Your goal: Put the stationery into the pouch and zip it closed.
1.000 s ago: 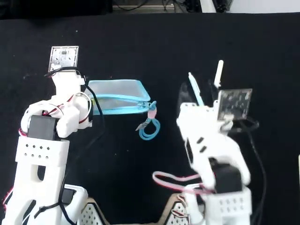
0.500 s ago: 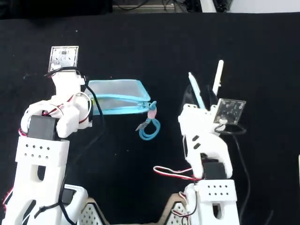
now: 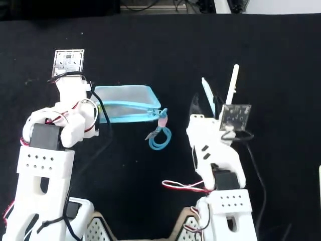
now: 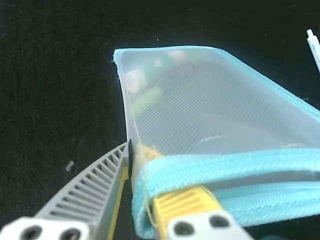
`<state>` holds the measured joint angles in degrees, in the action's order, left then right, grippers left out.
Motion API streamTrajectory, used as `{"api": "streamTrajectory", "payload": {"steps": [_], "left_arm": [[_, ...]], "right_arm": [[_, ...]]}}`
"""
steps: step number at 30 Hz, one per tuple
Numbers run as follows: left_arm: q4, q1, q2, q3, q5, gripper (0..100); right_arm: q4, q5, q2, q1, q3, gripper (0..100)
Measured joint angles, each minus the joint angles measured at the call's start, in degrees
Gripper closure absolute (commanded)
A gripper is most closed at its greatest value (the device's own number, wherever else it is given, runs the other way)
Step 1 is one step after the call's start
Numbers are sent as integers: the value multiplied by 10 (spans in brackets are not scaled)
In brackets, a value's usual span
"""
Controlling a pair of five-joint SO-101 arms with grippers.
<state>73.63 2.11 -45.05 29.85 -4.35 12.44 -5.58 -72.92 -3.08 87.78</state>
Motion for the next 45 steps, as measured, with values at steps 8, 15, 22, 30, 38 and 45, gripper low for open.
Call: {"api": "streamTrajectory", "payload": {"steps": [8,15,22,30,38,45], "left_arm": [[0,0,0,0,0,970],[-10,0,0,4,0,970],[-30,0,0,27,0,970],[-30,0,0,27,0,970],[-30,0,0,27,0,970],[-30,0,0,27,0,970]], "right_arm": [[21,0,219,1,-124,825],[23,-33,411,2,-222,825],[23,-112,480,20,-267,822],[23,-102,504,16,-281,824],[23,-98,523,17,-289,825],[23,-98,536,17,-299,822]]}}
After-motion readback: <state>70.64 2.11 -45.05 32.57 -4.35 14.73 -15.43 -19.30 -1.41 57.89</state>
